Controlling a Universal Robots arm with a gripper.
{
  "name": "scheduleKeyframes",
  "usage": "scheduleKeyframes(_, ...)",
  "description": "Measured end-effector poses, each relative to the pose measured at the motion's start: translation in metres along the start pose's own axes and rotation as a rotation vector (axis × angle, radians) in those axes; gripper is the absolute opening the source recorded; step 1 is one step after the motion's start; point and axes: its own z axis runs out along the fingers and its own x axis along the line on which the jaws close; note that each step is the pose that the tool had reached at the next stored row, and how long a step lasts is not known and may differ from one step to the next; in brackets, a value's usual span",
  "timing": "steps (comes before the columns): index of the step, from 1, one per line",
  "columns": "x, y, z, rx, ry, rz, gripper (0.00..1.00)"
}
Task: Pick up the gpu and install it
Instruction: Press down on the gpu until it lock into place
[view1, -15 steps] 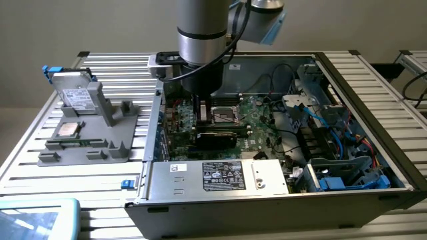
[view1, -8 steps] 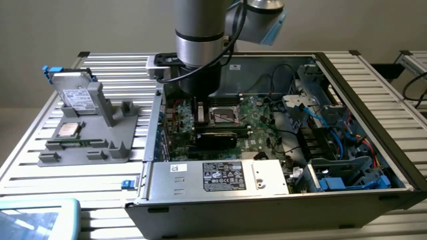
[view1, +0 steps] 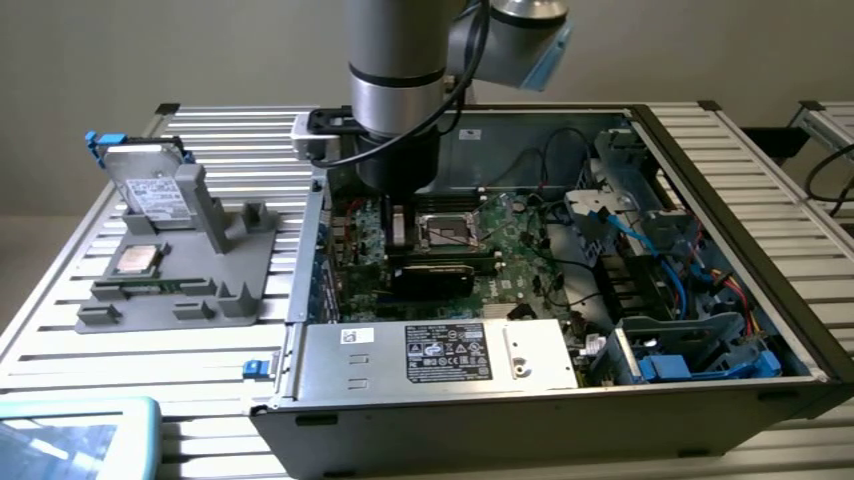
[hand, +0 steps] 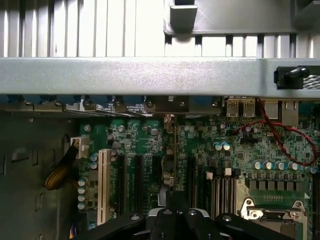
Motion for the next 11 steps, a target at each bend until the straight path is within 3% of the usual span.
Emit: scheduleKeyframes(11, -0.0017, 0.0018, 0.0053, -0.0007, 0.0001, 0.01, 0.11)
